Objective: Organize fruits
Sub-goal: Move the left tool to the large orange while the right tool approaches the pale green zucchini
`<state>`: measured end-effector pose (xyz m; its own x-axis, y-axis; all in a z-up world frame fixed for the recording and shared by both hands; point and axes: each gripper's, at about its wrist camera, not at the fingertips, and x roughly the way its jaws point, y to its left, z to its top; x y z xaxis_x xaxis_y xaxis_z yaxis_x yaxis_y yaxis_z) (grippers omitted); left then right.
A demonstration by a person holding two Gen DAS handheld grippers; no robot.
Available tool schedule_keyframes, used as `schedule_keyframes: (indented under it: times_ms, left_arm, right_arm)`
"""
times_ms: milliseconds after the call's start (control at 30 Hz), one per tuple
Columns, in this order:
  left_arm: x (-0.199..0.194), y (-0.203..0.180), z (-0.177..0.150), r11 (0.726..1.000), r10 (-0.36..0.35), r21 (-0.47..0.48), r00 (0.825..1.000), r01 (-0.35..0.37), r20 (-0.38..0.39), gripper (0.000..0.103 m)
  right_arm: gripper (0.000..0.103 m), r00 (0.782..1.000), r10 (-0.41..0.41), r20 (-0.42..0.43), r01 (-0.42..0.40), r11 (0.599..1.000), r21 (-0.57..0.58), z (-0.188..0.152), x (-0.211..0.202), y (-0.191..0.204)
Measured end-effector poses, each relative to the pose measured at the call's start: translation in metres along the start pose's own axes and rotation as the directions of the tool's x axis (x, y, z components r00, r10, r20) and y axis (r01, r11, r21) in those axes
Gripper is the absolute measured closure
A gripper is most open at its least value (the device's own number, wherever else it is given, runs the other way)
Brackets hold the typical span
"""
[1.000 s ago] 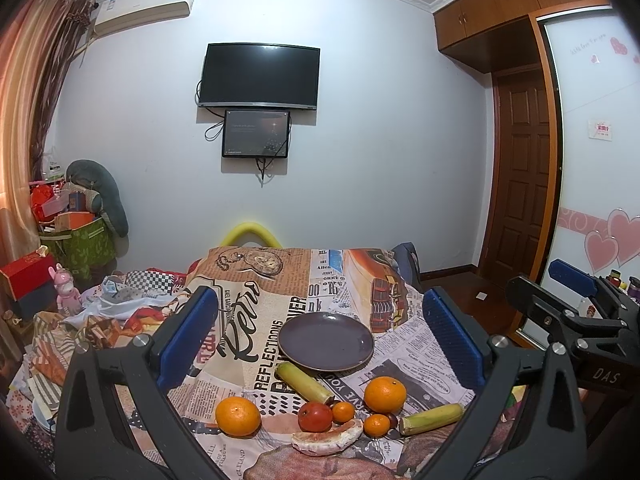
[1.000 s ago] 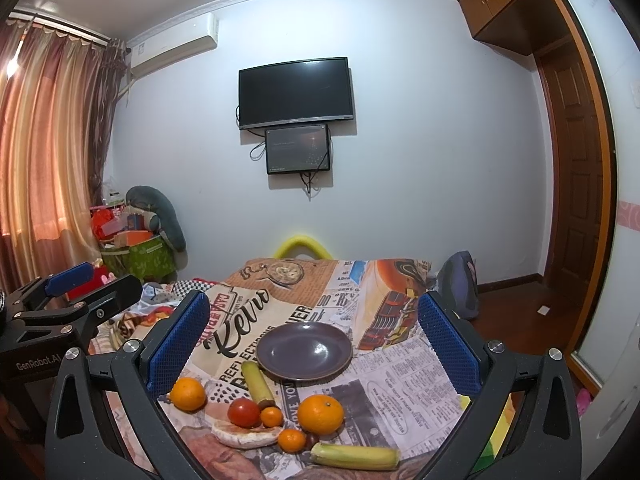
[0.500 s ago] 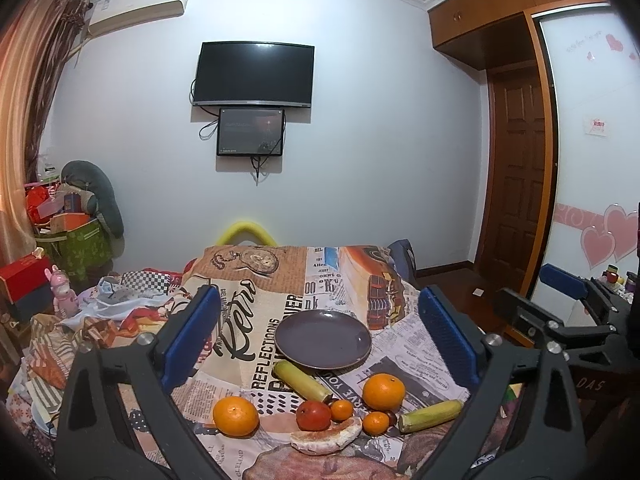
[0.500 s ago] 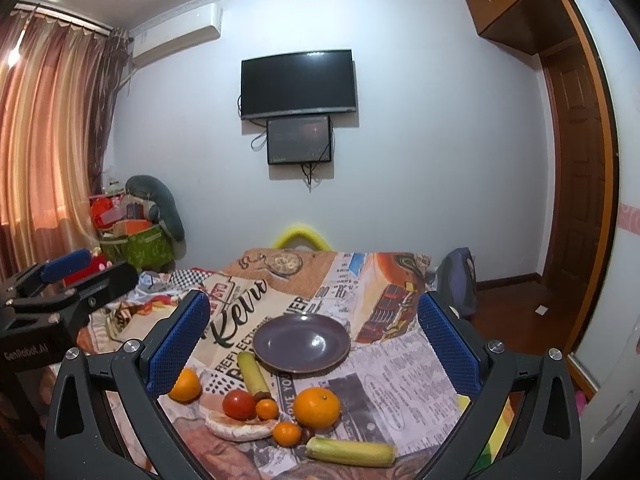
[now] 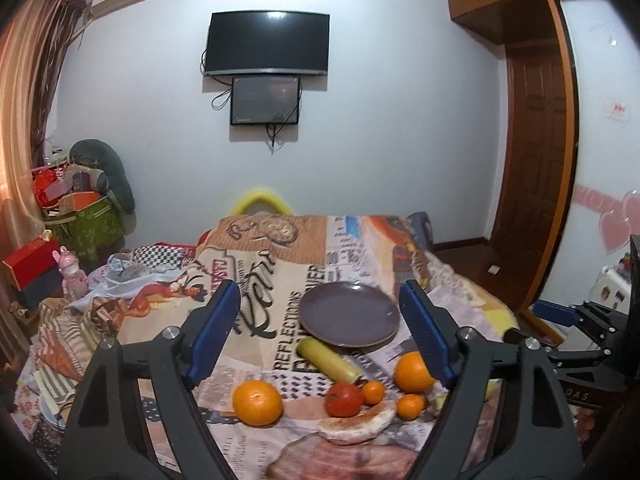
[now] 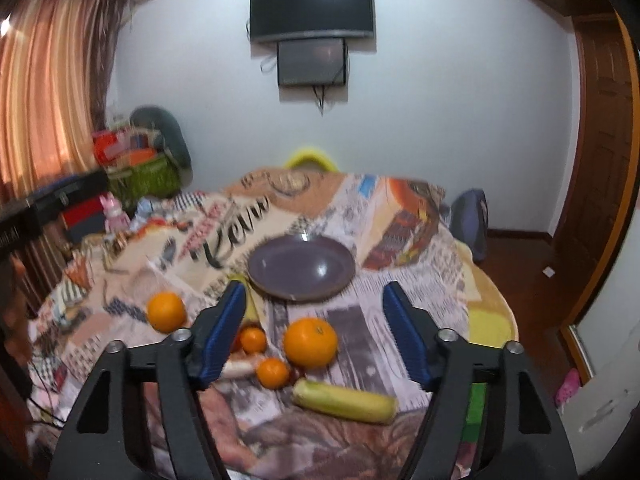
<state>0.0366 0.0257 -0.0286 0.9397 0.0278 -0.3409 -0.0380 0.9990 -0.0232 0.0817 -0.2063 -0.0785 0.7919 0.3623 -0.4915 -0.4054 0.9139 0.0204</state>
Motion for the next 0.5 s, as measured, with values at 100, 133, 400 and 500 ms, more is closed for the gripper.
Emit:
schedule_keyframes:
  times_ms: [100,133,400,500]
  left_arm:
    - [0.013,0.009,-0.007,0.999,0.025,0.026,0.999,-0.024,-0.034,0.021]
    - [0.018,0.012,-0.011,0.999,0.037,0.032,0.998,-0.035,-0.055,0.021]
    - [0.060,0.044,-0.052,0.998,0.052,-0.005,0.969,-0.055,-0.242,0.021]
    - [0.074,0.045,-0.066,0.998,0.054,-0.001,0.953,-0.057,-0.298,0.021]
  right_arm:
    - [0.040,0.998,-0.002,-0.069,0.001,1.000,-0.008,-0.009,0.010,-0.006]
    - [0.040,0.996,-0.009,-0.090,0.007,1.000,-0.015,-0.014,0.013,-0.007]
    - [0.040,0.965,-0.045,-0.257,0.042,0.999,-0.015,-0.042,0.042,-0.028]
    - [0.040,0.949,-0.044,-0.311,0.047,0.999,0.002,-0.055,0.055,-0.034]
